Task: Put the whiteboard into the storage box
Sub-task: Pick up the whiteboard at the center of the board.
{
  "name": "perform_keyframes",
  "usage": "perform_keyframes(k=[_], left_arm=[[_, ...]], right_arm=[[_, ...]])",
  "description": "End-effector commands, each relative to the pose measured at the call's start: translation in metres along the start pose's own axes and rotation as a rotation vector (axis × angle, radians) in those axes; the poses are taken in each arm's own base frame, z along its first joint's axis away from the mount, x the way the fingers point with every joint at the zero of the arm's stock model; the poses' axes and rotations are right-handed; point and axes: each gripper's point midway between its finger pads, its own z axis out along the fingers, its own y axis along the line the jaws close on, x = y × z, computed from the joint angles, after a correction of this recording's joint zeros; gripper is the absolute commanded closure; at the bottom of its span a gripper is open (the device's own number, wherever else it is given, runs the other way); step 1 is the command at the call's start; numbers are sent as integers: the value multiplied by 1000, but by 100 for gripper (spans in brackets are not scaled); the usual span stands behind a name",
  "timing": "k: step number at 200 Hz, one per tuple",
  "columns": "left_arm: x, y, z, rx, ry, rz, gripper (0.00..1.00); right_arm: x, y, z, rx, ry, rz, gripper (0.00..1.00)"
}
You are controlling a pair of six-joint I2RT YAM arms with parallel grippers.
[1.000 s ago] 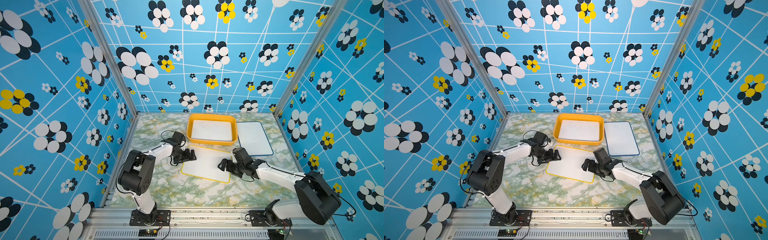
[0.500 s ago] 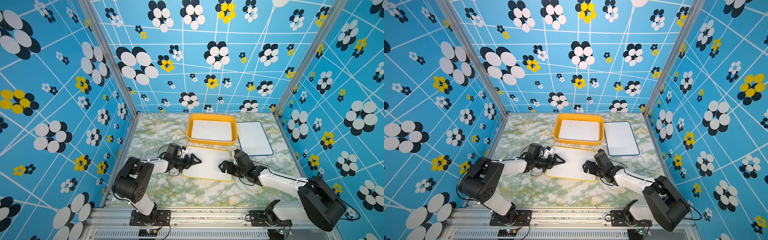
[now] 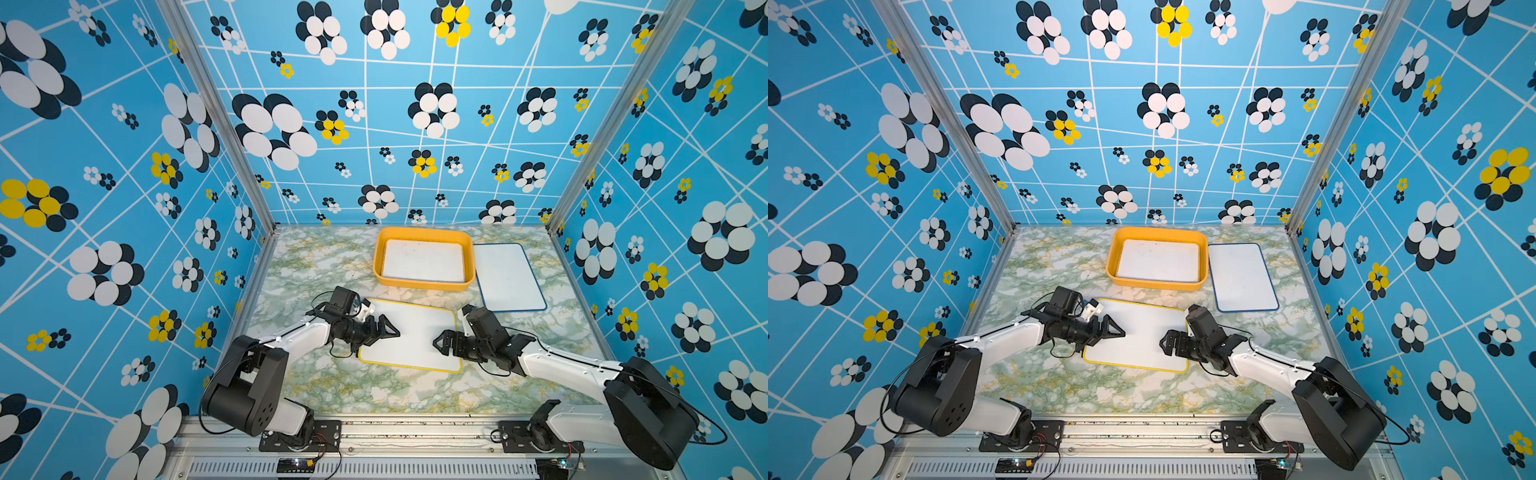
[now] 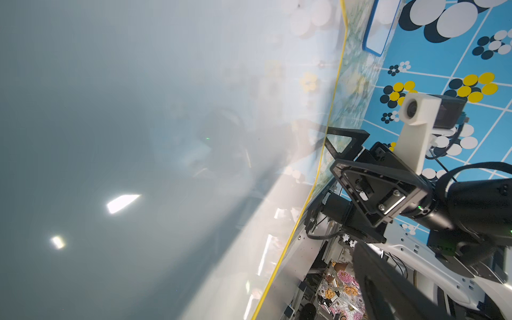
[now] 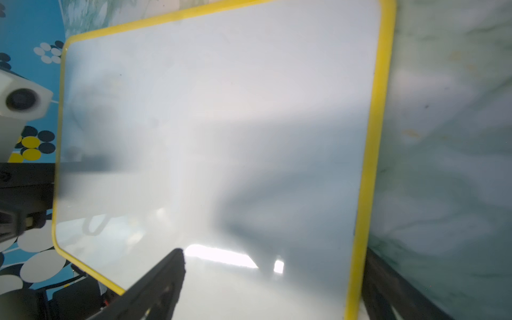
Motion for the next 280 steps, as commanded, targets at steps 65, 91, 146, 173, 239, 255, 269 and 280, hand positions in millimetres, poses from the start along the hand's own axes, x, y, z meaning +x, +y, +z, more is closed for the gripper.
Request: perform_keyframes(k=[65, 91, 146, 173, 239, 255, 269, 280], left_arm=[[45, 20, -25, -150, 103, -33, 1], [46, 46, -42, -353, 77, -23, 0], [42, 47, -41, -361, 52, -41, 4], [38, 26, -38, -247, 22, -38, 3], [37, -8, -24, 21, 25, -49, 7], [40, -4, -25, 1, 35, -52, 10], [42, -4, -29, -16, 44, -54, 12], [43, -4, -35, -29, 39, -57, 13]], right_arm=[[49, -25, 1, 52, 196, 19, 1], [50, -29, 1, 58, 197, 26, 1], [51, -28, 2, 37, 188, 43, 1], [51, -25, 4, 16, 191, 50, 1], [56, -26, 12, -7, 208, 73, 1], [59, -29, 12, -3, 211, 70, 1], [59, -31, 12, 5, 206, 67, 1], [60, -33, 11, 13, 207, 66, 1]])
